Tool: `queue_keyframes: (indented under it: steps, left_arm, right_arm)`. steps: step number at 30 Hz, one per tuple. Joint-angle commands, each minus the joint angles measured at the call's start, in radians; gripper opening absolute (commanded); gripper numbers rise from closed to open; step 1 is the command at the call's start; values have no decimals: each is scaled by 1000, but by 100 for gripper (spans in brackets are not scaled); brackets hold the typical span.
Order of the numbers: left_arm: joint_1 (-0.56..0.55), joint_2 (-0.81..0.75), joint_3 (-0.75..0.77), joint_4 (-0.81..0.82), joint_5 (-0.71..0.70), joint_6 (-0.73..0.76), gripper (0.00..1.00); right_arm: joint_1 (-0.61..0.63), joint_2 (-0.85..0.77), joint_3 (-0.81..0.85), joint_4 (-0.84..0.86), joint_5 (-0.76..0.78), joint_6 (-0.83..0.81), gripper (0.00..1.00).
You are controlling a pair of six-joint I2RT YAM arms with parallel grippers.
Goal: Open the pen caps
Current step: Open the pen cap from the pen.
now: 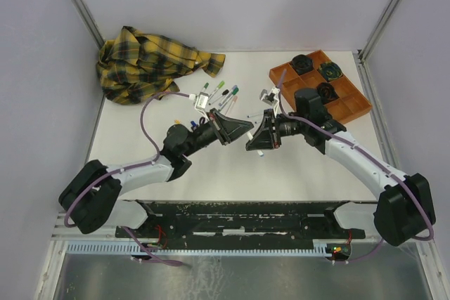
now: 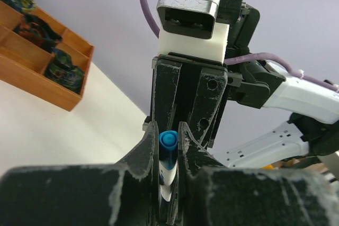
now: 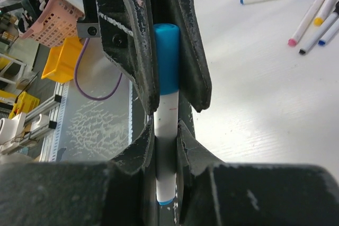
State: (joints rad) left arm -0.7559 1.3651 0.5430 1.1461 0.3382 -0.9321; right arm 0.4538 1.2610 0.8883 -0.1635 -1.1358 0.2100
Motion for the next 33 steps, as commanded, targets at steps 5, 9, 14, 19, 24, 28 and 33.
queue_keyframes:
  steps: [5,9,14,19,24,28,33]
  left_arm:
    - [189,-163,230,-131,-97,191,3]
    - [254,-180,317,-136,-116,190,3]
    - [275,-197,355,-161,-126,190,3]
    - [275,-266,164,-302,-183,164,3]
    - [276,-287,-33,-443,-305,50,3]
    - [266,-223,-78,-527,-336,-40,3]
    - [160,-94,34,-772,-496,-65,3]
  right_arm:
    - [41,61,-18,190,-19,125,0]
    - [56,85,-40,253,-16,169,0]
    - [60,115,-40,230,81,165,0]
    - [62,155,-9,-18,419,18,0]
    - [98,231,23,-111,624,17,0]
    - [132,263,49,-181,752,19,0]
    - [164,320,43,-317,843,-22,0]
